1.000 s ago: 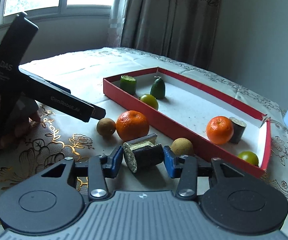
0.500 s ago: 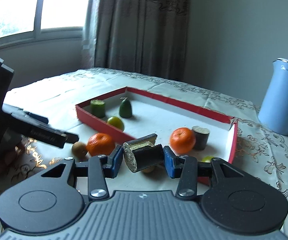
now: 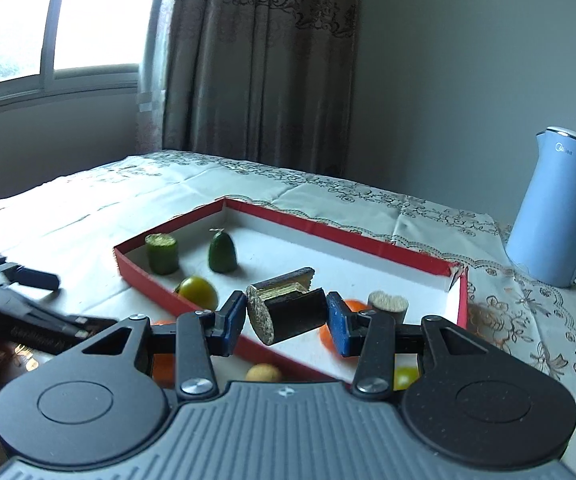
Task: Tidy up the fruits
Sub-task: 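Carry the eggplant slice into the tray and open the right gripper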
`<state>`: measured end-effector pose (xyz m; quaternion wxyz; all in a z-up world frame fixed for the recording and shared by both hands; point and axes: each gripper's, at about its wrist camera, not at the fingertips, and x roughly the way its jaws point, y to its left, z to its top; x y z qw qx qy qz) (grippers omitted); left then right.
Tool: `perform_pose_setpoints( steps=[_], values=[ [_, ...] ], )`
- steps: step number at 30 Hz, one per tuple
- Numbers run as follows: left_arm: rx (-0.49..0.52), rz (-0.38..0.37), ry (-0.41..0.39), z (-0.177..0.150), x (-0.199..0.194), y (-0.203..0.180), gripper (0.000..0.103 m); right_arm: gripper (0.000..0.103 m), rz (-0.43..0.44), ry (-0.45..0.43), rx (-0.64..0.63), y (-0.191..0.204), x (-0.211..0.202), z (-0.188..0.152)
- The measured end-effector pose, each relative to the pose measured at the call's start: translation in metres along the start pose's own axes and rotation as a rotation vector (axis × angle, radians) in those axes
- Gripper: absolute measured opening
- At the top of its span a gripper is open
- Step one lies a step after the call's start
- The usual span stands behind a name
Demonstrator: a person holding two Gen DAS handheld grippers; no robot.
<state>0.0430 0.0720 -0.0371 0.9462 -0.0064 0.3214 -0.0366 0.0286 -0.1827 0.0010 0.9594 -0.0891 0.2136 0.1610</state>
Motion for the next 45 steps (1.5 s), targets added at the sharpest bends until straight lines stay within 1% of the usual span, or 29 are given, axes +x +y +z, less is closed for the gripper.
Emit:
perform_pose_setpoints(
  steps=[4,10,16,21,26,29,32,39,43,45],
  values=[
    [0.003,0.002,0.001,0.000,0.000,-0.001,0.103,0.043,-0.024,0.013,0.015,0.000,0.017,0.007],
    [0.009,0.007,0.003,0.000,0.001,-0.001,0.103,0.043,-0.064,0.024,0.000,0.006,0.038,0.017],
    [0.013,0.010,0.004,0.000,0.001,-0.002,0.103,0.043,-0.105,0.069,0.000,0.009,0.066,0.023],
    [0.013,0.010,0.005,0.000,0.001,-0.002,0.103,0.043,-0.101,0.112,0.008,0.008,0.085,0.023],
    [0.015,0.012,0.005,0.000,0.002,-0.002,0.103,0.043,-0.119,0.144,0.006,0.009,0.099,0.020],
    [0.016,0.012,0.005,0.000,0.002,-0.002,0.103,0.043,-0.131,0.171,0.028,0.005,0.105,0.018],
    [0.016,0.013,0.005,0.000,0.002,-0.003,0.103,0.043,-0.136,0.175,0.030,0.004,0.108,0.016],
    [0.019,0.015,0.006,-0.001,0.001,-0.003,0.103,0.044,-0.178,0.181,-0.032,0.013,0.116,0.014],
    [0.022,0.017,0.007,-0.001,0.001,-0.003,0.103,0.044,-0.160,0.168,0.025,0.004,0.105,0.015],
    [0.021,0.017,0.007,-0.001,0.001,-0.002,0.103,0.048,-0.173,0.141,0.034,0.000,0.092,0.015]
  ],
)
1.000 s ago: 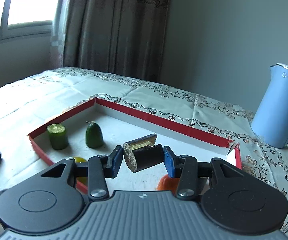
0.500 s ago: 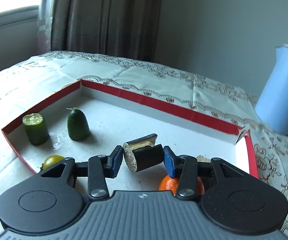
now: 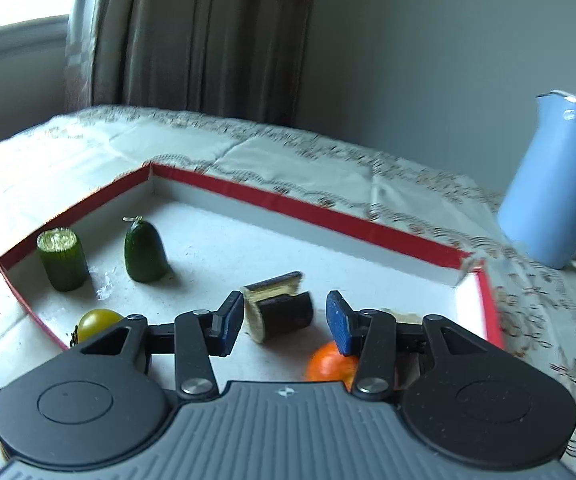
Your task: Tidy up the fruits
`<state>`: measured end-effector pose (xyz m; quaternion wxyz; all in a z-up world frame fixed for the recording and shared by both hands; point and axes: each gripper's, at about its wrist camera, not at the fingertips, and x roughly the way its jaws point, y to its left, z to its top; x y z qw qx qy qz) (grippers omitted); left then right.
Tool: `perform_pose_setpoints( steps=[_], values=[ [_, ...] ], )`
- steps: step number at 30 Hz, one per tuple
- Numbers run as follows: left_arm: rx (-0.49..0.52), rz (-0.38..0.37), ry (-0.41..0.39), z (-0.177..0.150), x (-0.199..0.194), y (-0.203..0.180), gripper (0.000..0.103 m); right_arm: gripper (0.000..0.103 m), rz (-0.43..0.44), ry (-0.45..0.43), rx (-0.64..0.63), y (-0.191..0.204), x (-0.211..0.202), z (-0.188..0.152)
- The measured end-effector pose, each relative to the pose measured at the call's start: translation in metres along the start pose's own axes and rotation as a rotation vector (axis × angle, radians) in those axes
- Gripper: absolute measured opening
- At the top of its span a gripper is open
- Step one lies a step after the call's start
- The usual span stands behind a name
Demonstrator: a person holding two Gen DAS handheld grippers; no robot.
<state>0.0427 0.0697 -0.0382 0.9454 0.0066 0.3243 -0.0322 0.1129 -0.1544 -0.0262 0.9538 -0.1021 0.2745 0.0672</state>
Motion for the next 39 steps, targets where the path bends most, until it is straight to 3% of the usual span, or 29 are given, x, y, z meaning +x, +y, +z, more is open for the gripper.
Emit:
perform_pose_setpoints(
  steps=[10,17,22,29,31,32,35,39],
  values=[
    [-0.036,-0.032,-0.017,-0.001,-0.003,0.007,0.103,0.061,0.024,-0.127,0.071,-0.027,-0.065,-0.034],
    [-0.074,-0.157,-0.078,-0.005,-0.029,0.013,0.103,0.061,0.031,-0.108,0.131,-0.038,-0.066,-0.045],
    [-0.025,-0.243,-0.112,-0.004,-0.048,-0.004,0.103,0.061,0.014,-0.094,0.136,-0.038,-0.064,-0.049],
    [0.102,-0.169,-0.053,-0.010,-0.034,-0.037,0.103,0.065,-0.010,-0.087,0.137,-0.039,-0.062,-0.051],
    [0.091,-0.177,-0.051,-0.010,-0.032,-0.034,0.096,0.071,-0.019,-0.090,0.137,-0.039,-0.063,-0.051],
    [0.088,-0.180,-0.046,-0.010,-0.031,-0.033,0.086,0.072,-0.025,-0.091,0.137,-0.039,-0.063,-0.051],
    [0.097,-0.188,-0.031,-0.010,-0.027,-0.032,0.076,0.072,-0.039,-0.093,0.134,-0.038,-0.063,-0.051],
    [0.140,-0.219,-0.037,-0.013,-0.028,-0.041,0.053,0.076,-0.042,-0.090,0.134,-0.038,-0.063,-0.051]
  ],
)
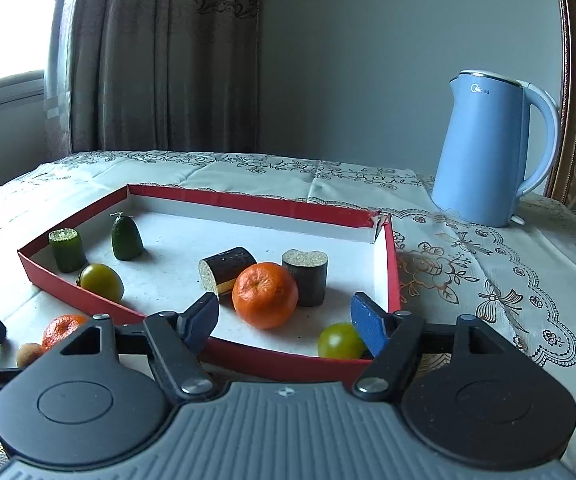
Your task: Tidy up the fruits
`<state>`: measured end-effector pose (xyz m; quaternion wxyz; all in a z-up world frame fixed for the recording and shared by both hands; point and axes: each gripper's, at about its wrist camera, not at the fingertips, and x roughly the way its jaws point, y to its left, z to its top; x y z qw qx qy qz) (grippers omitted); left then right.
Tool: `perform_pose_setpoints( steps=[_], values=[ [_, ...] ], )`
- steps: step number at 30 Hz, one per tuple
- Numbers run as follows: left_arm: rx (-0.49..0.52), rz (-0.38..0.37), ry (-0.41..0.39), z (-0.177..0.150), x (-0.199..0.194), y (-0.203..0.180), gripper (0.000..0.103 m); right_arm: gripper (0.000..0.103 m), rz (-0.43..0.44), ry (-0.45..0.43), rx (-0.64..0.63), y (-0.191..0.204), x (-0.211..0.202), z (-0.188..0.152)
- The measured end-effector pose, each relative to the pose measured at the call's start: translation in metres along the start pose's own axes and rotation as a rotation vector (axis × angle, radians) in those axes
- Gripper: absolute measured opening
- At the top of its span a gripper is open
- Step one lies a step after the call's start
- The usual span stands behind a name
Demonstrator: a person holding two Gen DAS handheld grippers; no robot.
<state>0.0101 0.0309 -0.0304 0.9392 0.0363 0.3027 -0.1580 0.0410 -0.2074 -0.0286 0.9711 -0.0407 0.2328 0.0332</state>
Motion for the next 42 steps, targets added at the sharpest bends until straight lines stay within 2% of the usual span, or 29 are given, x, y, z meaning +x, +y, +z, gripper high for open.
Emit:
perform_pose_setpoints(
  steps=[1,5,10,15,31,42],
  values=[
    [0.018,-0.007,0.004,0.000,0.001,-0.003,0.050,0.078,-0.004,0.002,0.000,0.000,0.000,0.000],
    [0.033,-0.028,0.002,0.000,0.003,-0.007,0.034,0.079,-0.006,0.000,0.003,0.000,0.000,0.000],
    [0.029,-0.050,-0.009,-0.001,0.002,-0.005,0.024,0.079,0.007,0.003,0.006,0.000,-0.001,-0.001],
    [0.014,-0.061,-0.018,-0.002,0.001,-0.002,0.024,0.081,-0.001,0.005,0.008,0.000,0.000,-0.001],
    [-0.057,-0.018,-0.079,0.014,-0.016,0.017,0.024,0.082,-0.010,-0.001,0.010,0.000,-0.001,-0.002],
    [-0.090,-0.017,-0.108,0.060,0.009,0.031,0.024,0.083,-0.018,-0.003,0.007,0.001,-0.001,-0.002]
  ],
)
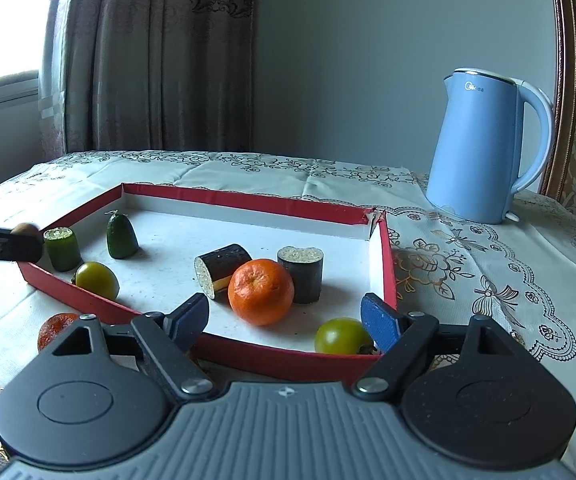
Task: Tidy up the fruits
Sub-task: 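Carry the brown fruit into the tray and open the left gripper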
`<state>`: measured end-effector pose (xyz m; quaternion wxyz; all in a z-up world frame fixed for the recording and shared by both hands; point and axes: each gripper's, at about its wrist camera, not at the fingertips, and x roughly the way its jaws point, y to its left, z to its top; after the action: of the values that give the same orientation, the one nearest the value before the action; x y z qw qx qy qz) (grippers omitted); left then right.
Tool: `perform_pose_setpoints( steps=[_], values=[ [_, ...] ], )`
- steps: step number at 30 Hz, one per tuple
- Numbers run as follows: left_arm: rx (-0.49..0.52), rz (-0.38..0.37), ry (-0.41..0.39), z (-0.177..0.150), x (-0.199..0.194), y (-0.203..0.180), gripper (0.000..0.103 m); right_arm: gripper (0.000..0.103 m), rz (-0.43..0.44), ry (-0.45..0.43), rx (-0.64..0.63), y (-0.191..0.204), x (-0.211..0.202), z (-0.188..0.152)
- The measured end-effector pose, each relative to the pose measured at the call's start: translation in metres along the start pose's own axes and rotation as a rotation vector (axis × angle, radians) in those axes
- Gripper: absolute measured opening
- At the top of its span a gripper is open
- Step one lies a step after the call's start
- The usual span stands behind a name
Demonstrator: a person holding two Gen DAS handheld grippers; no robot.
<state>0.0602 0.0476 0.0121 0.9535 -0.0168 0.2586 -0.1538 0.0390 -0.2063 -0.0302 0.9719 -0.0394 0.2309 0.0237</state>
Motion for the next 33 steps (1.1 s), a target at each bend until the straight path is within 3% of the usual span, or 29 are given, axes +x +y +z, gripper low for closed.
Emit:
perform_pose_setpoints(
  steps=[12,23,31,33],
  values=[
    [0.039,-0.004,0.059,0.011,0.045,-0.004,0.024,0.083,-0.001,-0.001,-0.001,0.000,0.000,0.000],
    [0.019,0.039,0.114,0.015,0.077,0.002,0.024,0.084,-0.004,-0.001,-0.004,-0.001,0.001,0.000],
    [0.024,0.054,0.123,0.010,0.083,0.005,0.024,0.084,-0.004,0.000,-0.004,-0.001,0.001,0.000],
    [0.027,0.050,0.122,0.010,0.082,0.004,0.032,0.085,-0.004,0.001,0.000,-0.001,0.001,-0.001]
  ],
)
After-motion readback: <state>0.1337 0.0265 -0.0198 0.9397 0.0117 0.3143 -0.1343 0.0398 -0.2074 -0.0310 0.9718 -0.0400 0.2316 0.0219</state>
